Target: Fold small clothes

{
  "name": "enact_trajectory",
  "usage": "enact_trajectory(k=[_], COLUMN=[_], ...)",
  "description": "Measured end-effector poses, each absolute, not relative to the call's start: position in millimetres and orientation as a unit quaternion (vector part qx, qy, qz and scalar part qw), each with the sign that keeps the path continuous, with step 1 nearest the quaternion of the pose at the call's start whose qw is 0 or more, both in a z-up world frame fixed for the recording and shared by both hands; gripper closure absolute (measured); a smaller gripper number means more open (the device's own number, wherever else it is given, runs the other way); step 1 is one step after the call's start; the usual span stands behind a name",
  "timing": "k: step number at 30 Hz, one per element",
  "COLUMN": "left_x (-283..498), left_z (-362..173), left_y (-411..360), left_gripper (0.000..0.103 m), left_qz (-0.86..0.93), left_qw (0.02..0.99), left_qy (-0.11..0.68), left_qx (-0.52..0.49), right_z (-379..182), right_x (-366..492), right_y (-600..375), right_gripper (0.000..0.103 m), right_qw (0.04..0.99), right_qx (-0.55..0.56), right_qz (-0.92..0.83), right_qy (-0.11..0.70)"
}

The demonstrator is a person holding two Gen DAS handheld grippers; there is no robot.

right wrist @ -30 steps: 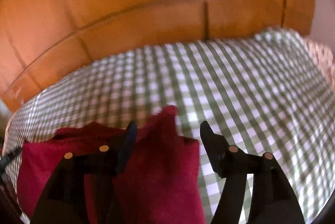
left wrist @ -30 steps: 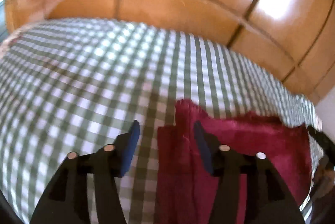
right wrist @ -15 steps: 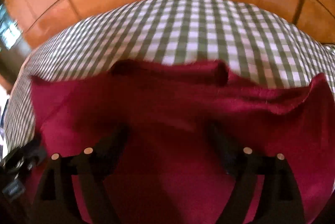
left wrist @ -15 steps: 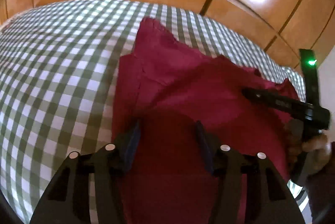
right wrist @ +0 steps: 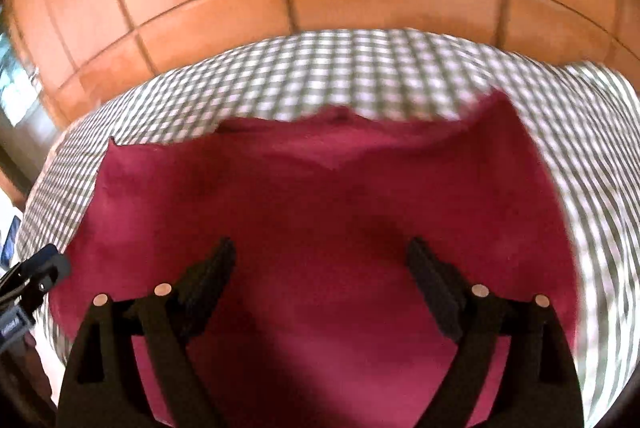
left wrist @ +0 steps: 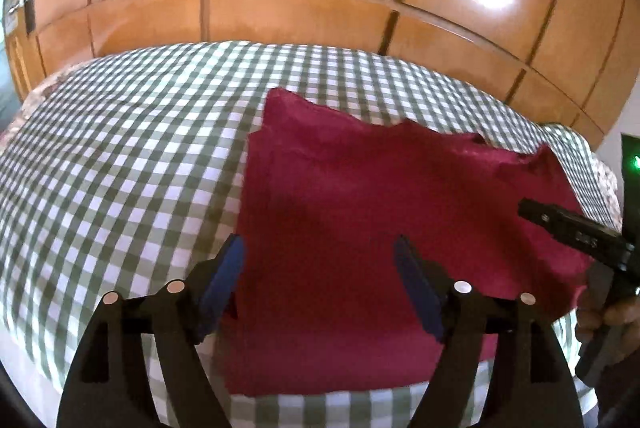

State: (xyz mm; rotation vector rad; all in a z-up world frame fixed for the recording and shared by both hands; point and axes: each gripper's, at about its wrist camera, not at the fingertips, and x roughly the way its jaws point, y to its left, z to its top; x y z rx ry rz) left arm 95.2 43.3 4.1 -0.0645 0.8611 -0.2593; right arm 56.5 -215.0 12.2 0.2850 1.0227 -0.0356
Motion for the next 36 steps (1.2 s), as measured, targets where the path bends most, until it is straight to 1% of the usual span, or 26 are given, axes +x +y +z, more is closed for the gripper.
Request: enact_trajectory(k=[5,8,16,23,25,26,30,33,36], left_x=[83,78,70,67,71,75,82,78,72], left_z=[9,10,11,6,-2,-10,-31,-23,-6], left_y=[37,32,26,25,26,28,36,39,49], left_gripper=[0.027,0.027,0.027,0.027,0.027,0.027,0.027,0.027,0.027], left_qz=[-0.127,-0.130,-0.131,-0.135,-0.135,-0.131,-0.127,-0.129,-0.142], left_qw=[0.905,0.907,0.909,0.907,0.900,0.893,0.878,0.882,0.889], left_qy=[0.405,0.400,0.396,0.400,0.413,0.431,0.461,0.452,0.431], left_qx=[-0.023,-0.017,0.003,0.009,0.008,0.004,-0.016,-0.031,-0.064], right_z=[13,7,1,0,0,0,0,4,22], right_x=[3,-11,-9,-11,-11,-12,-13,-11,-14], right_y=[-267,-279,-272,-273,-273,-273,-275,-276,-279], right_gripper=[0.016,0.016,0.012,0.012,0.012,0.012,0.012,0.012,0.013], right_qw=[0.856,0.851,0.859,0.860,0.861,0.861,0.860,0.857,0.857], right_qx=[0.191,0.211,0.199,0.204,0.205,0.206,0.209,0.199,0.197], right_qz=[-0.067,-0.059,-0.066,-0.061,-0.061,-0.060,-0.053,-0.044,-0.029], right_qy=[0.476,0.477,0.467,0.463,0.462,0.462,0.462,0.474,0.475])
